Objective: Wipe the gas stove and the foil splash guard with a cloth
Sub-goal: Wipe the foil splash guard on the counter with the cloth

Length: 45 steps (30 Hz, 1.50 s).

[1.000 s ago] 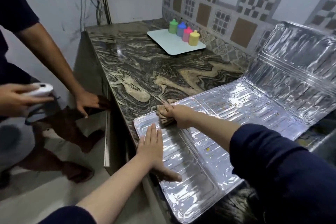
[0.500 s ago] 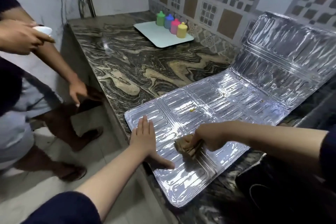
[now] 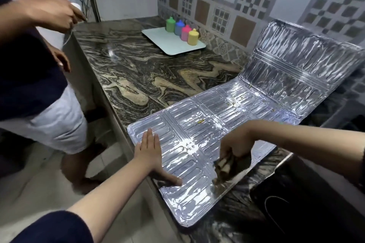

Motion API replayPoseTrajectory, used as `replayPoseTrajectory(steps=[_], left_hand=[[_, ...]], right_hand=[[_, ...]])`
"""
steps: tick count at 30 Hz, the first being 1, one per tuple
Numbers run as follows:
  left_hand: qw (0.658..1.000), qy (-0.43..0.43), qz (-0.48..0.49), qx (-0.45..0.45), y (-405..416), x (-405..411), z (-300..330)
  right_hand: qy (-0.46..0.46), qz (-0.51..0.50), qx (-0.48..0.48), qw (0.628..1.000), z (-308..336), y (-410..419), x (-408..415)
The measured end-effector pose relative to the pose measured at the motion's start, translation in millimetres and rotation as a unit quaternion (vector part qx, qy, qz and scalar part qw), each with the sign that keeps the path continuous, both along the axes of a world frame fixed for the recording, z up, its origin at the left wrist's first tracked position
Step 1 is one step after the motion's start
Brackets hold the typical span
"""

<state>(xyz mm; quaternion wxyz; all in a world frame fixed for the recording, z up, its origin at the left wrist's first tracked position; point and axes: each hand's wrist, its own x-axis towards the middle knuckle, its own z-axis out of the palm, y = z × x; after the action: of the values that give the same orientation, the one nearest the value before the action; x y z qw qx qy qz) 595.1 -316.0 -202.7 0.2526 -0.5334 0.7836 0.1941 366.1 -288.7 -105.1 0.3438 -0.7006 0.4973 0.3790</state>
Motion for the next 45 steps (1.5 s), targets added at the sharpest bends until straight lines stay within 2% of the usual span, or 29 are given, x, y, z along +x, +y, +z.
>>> replayPoseTrajectory(steps=[5, 9, 13, 17, 21, 24, 32, 37, 42, 45], left_hand=[[0.994, -0.095, 0.033, 0.035, -10, 3, 14], [0.999, -0.017, 0.024, 0.042, -21, -7, 17], [0.998, 0.007, 0.017, 0.054, -23, -17, 11], [0.996, 0.01, 0.039, 0.074, -27, -21, 4], [0.995, 0.025, 0.052, 0.076, -30, -22, 3], [0.995, 0.019, 0.055, 0.076, -32, -21, 2], [0.994, 0.012, 0.083, 0.066, -33, -25, -1], [0.992, 0.012, 0.101, 0.07, -35, -26, -2], [0.993, 0.027, 0.092, 0.07, -33, -25, -3], [0.993, 0.024, 0.089, 0.069, -32, -24, -2]], right_hand=[[-0.059, -0.085, -0.115, 0.988, 18, -38, -4], [-0.115, -0.127, -0.207, 0.963, 18, -71, 12], [-0.117, -0.054, -0.331, 0.935, 8, -103, 45], [-0.099, 0.031, -0.377, 0.92, -23, -130, 71], [-0.026, 0.073, -0.32, 0.944, -64, -140, 77], [-0.048, 0.084, -0.315, 0.944, -75, -135, 70], [-0.069, 0.086, -0.246, 0.963, -67, -94, 44], [-0.05, 0.099, -0.2, 0.973, -45, -47, 32], [-0.038, 0.079, -0.115, 0.989, -38, -10, 12], [-0.034, 0.028, -0.032, 0.998, -35, 5, 4]])
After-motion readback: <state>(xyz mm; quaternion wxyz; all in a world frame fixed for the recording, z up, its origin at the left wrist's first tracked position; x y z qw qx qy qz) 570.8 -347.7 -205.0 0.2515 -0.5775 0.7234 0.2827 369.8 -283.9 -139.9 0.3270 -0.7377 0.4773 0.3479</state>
